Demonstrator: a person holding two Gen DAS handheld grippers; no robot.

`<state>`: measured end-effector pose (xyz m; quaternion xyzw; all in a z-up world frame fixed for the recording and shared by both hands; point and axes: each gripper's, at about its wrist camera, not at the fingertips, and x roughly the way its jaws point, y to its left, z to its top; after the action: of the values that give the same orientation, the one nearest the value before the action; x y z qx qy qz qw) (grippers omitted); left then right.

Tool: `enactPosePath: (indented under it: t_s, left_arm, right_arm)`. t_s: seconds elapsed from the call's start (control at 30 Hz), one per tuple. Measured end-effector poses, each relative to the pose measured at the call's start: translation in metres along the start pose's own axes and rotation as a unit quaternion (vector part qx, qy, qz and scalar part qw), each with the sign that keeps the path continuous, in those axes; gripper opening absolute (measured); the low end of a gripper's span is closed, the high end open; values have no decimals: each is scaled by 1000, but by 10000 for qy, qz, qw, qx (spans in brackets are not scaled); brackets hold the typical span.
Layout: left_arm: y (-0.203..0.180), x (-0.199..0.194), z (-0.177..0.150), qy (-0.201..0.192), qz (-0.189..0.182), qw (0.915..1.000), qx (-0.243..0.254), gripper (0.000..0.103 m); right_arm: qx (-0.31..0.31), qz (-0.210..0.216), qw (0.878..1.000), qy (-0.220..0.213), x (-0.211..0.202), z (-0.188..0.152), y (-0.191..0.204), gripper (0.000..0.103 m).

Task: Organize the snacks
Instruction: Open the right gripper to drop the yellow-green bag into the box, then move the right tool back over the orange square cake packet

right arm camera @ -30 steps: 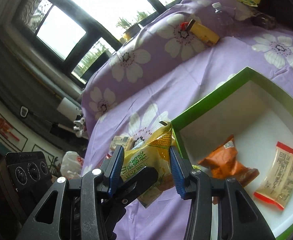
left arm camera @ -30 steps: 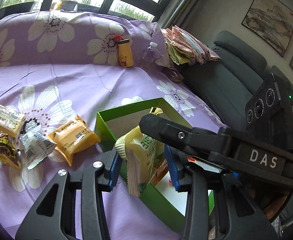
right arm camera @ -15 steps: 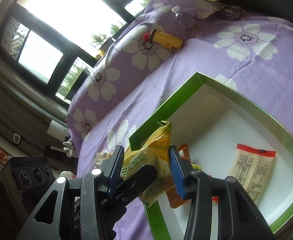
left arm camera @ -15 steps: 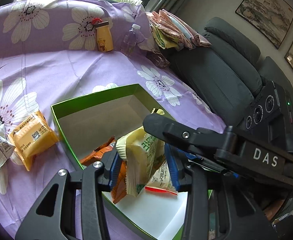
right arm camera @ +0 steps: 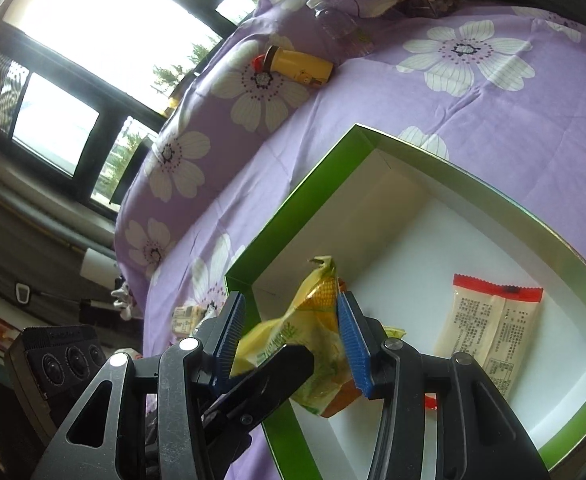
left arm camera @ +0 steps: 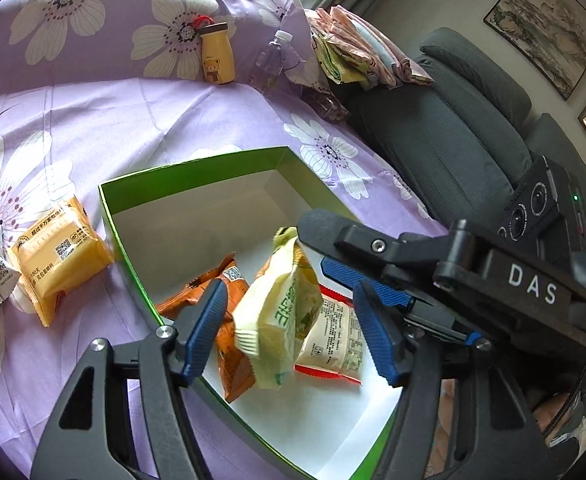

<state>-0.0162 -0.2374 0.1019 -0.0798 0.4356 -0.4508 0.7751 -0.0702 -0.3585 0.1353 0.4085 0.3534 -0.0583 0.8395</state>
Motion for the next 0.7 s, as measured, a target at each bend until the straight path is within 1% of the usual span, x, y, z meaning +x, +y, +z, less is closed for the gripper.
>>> enactPosePath:
  t_s: [0.07, 0.1, 0.13, 0.23, 0.27, 0.33, 0.43, 0.5, 0.6, 0.63, 0.7]
  left_arm:
    - [3, -8, 1, -61, -131, 9998, -97, 75]
    - [4, -12, 1, -117, -96, 9998, -113, 77]
    - [5, -17, 1, -181, -1, 9998, -104, 80]
    - [9, -35, 0, -378, 312, 9988, -11, 86]
    - [13, -40, -1, -423, 398, 9983, 2, 87]
    - [21, -52, -2, -508, 581, 9970, -35, 89]
    - [37, -71, -5, -628, 885, 9939, -197, 93]
    - [48, -85, -10, -711, 1015, 9919, -293, 94]
    - [63, -106, -18, -782, 1230, 9884, -427, 95]
    - [68, -112, -20, -795, 1319, 9871, -447, 95]
    - [78, -125, -26, -842, 1501, 9838, -501, 97]
  right_arm:
    - [-66, 103, 9998, -172, -6, 1, 4, 53]
    - [-107, 173, 9995, -252, -9, 0, 6, 59]
    - [-152, 228, 9991, -316, -11, 0, 9, 64]
    - [-275, 304, 9984, -396, -13, -2, 17, 71]
    - [-303, 320, 9982, -409, -13, -2, 19, 72]
    - [-349, 332, 9980, -417, -12, -4, 23, 76]
    - [-448, 263, 9979, -394, -8, -6, 31, 80]
    - [-552, 172, 9976, -373, -5, -9, 37, 83]
    - [-738, 88, 9968, -291, 3, -13, 49, 84]
    - [-793, 105, 9965, -245, 6, -15, 53, 84]
    - [-890, 309, 9955, -105, 10, -20, 60, 85]
